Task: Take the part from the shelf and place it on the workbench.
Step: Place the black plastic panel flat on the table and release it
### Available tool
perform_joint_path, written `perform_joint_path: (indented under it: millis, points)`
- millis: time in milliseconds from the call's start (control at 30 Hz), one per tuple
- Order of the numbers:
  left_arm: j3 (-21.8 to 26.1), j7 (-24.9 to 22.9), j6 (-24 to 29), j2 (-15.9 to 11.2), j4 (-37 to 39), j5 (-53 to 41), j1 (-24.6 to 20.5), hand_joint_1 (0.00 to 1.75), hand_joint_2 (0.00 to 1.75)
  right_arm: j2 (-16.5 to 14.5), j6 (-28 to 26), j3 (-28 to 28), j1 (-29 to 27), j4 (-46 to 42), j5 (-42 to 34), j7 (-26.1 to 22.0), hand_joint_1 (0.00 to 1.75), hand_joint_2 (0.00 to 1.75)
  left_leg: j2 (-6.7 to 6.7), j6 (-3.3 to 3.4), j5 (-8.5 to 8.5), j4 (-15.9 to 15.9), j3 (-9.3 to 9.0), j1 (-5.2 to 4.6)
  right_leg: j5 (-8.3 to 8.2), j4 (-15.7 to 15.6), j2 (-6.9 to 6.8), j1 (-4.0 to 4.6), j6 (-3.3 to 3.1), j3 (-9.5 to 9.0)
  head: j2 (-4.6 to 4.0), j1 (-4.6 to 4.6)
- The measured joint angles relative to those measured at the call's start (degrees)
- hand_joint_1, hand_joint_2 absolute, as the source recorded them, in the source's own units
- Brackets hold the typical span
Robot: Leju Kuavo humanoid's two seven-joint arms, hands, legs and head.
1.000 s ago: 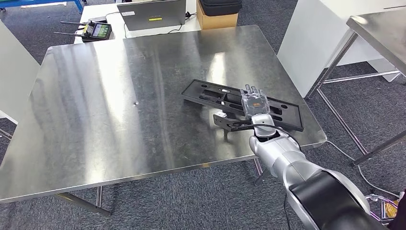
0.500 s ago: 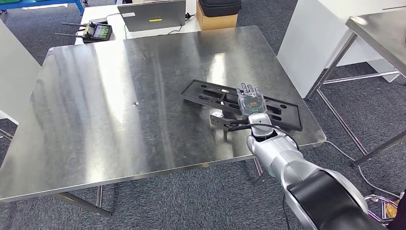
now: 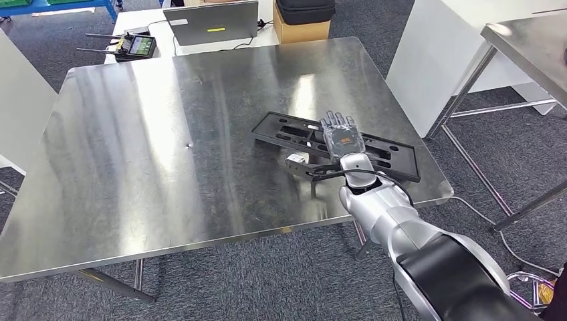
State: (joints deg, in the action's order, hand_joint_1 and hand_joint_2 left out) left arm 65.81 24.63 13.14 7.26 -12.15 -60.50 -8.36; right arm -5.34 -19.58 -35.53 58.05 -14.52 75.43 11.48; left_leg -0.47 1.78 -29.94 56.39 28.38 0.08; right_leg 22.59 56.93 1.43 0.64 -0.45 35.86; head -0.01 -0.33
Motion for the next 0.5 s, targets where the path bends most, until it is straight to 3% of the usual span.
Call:
perform_joint_path:
  millis: [133,267,367,500]
  points:
    - [0.02,-1.12,0.33,-0.06,0.00,-0.17,0.00,0.00,0.00,-3.00,-3.32,0.02,0.91,-0.91,0.61,-2.34,0.00,1.75,0.01,0.00,0.00,-0.02,-0.07,0.05,0.00,0.01,0.00,0.07,0.00,-0.09,0.01,0.01]
    - [1.13,-2.55,1.62,-0.79,-0.01,1.61,0.05,0.00,0.00,-8.63,-9.06,-0.62,-0.36,-5.51,-4.74,-7.19,0.00,1.75,0.25,-0.04,-0.03,-0.06,-0.20,0.14,0.00,0.05,0.30,0.14,-0.01,-0.11,0.01,-0.01]
    - [2.13,-2.73,2.05,-1.39,-0.01,2.28,0.13,0.00,0.00,-11.97,-9.27,-3.99,-1.13,-10.67,-11.10,-5.81,0.00,1.75,0.13,-0.08,-0.04,-0.09,-0.29,0.15,0.03,0.04,0.23,0.25,-0.05,-0.11,0.01,-0.02]
    - [3.04,-2.88,2.43,-1.69,-0.01,2.32,0.36,0.00,0.00,-13.74,-9.85,-6.78,-1.14,-13.24,-13.24,-5.94,0.00,1.75,0.03,-0.12,-0.01,-0.13,-0.25,0.15,0.04,0.04,0.10,0.26,-0.07,-0.20,0.01,0.01]
